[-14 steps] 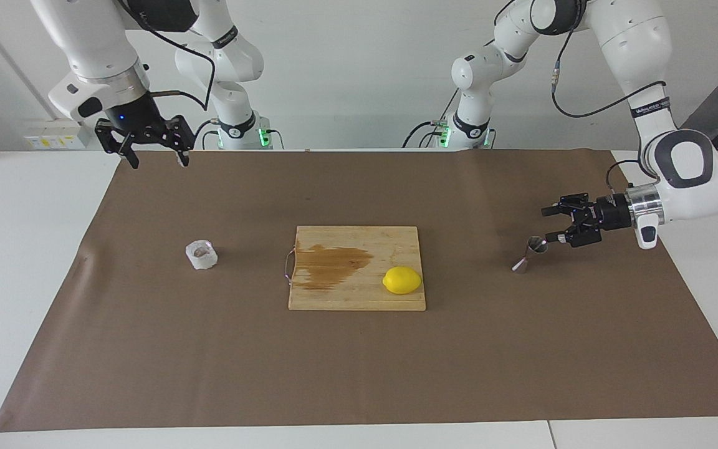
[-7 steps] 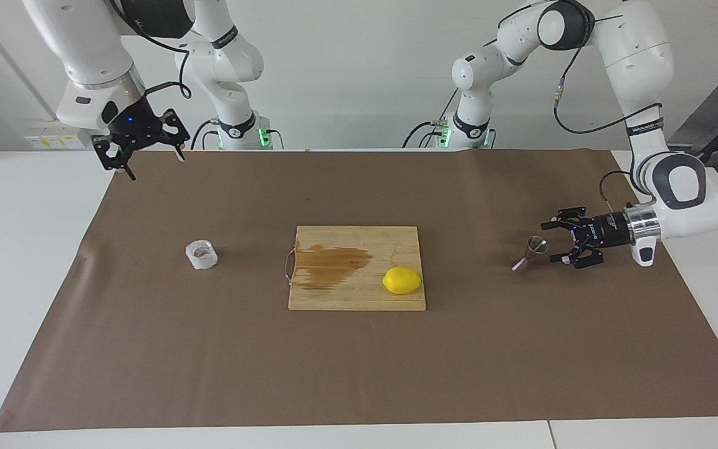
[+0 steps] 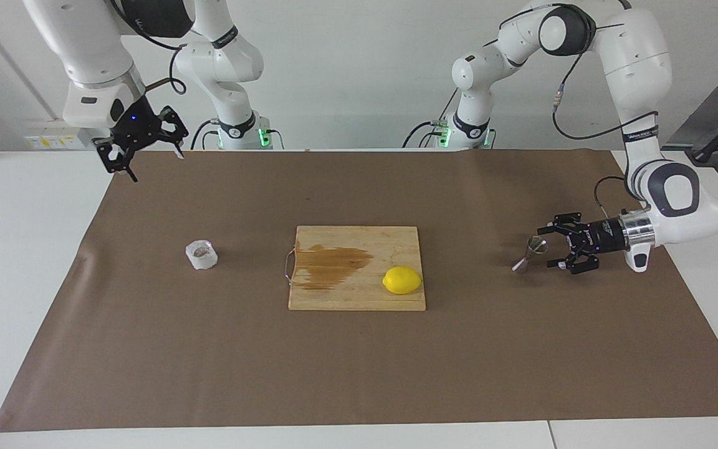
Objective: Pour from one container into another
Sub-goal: 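Close the left gripper on the metal cup while the right gripper advances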
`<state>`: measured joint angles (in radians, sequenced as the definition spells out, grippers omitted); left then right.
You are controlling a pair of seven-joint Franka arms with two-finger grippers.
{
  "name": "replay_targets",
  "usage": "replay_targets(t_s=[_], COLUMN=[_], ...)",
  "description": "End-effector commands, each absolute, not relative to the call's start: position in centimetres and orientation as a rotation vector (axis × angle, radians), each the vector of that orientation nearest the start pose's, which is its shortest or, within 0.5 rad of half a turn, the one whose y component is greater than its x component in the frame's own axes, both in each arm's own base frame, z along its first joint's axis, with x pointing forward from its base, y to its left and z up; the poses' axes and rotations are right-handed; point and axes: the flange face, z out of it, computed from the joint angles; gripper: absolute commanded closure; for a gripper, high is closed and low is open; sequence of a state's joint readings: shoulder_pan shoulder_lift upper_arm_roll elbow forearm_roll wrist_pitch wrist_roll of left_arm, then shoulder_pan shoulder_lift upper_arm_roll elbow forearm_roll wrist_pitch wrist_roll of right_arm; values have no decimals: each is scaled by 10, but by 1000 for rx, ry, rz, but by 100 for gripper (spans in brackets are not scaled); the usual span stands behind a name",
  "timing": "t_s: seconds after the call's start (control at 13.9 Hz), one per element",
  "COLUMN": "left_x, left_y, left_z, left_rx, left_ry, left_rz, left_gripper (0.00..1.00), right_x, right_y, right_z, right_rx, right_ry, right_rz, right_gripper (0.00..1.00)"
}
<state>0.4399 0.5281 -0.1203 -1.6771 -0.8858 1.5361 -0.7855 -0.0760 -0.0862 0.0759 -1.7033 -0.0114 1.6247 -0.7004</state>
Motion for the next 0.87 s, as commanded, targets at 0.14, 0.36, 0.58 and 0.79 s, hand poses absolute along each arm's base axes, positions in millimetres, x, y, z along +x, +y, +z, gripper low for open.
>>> replay_targets(t_s=[0.14, 0.36, 0.58, 0.79], left_x=[610, 609, 607, 607], left_y=[118, 122, 118, 118], left_z=[300, 301, 298, 298], left_rx=[1627, 1620, 1601, 1600], left_ry=[1391, 1392, 1389, 1390], left_rz=[-1013, -1013, -1026, -1028], left_gripper=[0, 0, 2, 10], right_x=[524, 521, 518, 510], right_y=[-4, -6, -7, -12], right_z=[614, 614, 625, 639], right_rx=[-2968, -2986, -2991, -3008], right_ry=[-1093, -1016, -1013, -995], right_rz=[-31, 0, -15, -58], right_gripper=[0, 0, 0, 0])
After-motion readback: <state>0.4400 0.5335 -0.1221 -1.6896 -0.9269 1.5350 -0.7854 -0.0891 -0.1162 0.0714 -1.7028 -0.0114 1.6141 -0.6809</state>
